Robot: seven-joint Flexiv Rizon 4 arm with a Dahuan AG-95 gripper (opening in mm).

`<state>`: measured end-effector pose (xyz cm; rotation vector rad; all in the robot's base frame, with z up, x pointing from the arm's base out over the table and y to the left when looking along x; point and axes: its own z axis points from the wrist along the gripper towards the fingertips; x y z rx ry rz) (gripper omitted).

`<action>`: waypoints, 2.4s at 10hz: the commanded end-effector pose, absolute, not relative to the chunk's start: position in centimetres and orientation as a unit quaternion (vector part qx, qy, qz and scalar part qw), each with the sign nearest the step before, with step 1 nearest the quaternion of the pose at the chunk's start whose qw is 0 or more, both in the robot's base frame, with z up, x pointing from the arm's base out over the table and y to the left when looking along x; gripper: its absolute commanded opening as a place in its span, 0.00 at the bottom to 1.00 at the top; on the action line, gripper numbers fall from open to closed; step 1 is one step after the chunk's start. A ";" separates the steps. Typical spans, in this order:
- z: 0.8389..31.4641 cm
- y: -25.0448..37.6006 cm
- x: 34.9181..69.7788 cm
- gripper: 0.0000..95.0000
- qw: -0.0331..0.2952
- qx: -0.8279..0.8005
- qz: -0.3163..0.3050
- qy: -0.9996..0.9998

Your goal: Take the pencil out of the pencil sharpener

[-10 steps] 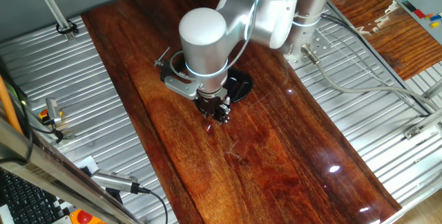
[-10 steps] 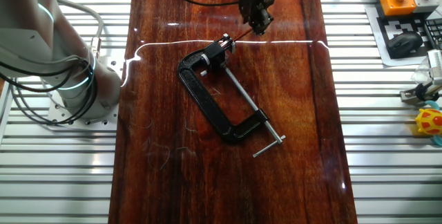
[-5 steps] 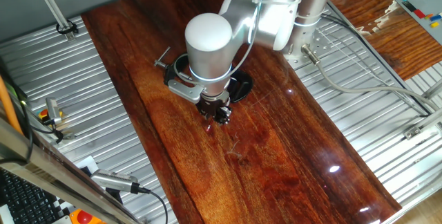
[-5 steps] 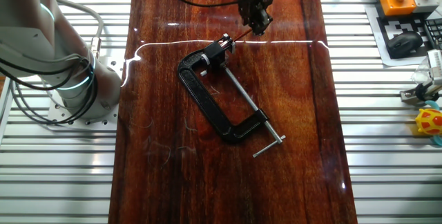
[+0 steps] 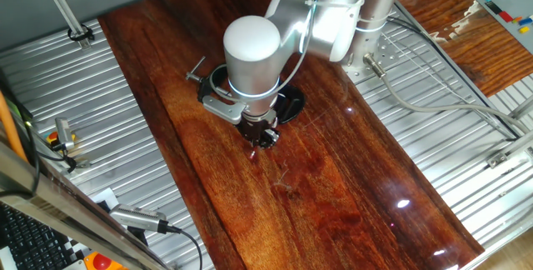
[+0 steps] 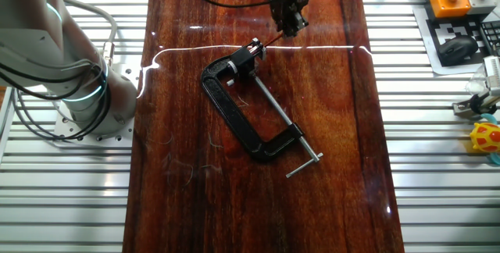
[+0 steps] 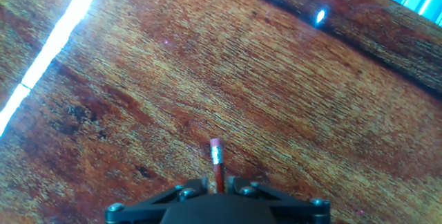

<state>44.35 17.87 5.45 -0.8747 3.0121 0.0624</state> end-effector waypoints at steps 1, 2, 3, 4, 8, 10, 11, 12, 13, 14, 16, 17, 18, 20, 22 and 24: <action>5.4 17.9 44.4 0.00 0.002 -0.279 0.020 0.960; 5.4 18.0 44.6 0.00 0.003 -0.283 0.012 0.959; 5.4 18.0 44.8 0.00 0.004 -0.284 0.011 0.959; 5.4 18.1 45.3 0.00 0.004 -0.284 0.011 0.959; 6.0 18.8 47.2 0.00 0.004 -0.280 0.014 0.960; 6.2 19.3 48.0 0.00 0.005 -0.276 0.016 0.961; 6.3 19.6 48.3 0.00 0.004 -0.275 0.016 0.961; 6.5 19.9 48.9 0.00 0.004 -0.274 0.016 0.962; 6.6 20.1 49.2 0.00 0.005 -0.274 0.016 0.962; 6.8 20.4 49.6 0.00 0.004 -0.274 0.016 0.962; 7.1 20.8 50.5 0.00 0.002 -0.273 0.017 0.962; 7.3 21.0 50.8 0.00 0.001 -0.272 0.018 0.962; 7.5 21.3 51.2 0.00 0.001 -0.272 0.018 0.962; 8.0 21.9 52.0 0.00 -0.003 -0.266 0.019 0.964; 8.1 22.3 52.3 0.00 -0.010 -0.240 0.028 0.970; 8.0 23.0 52.1 0.00 -0.018 -0.199 0.043 0.979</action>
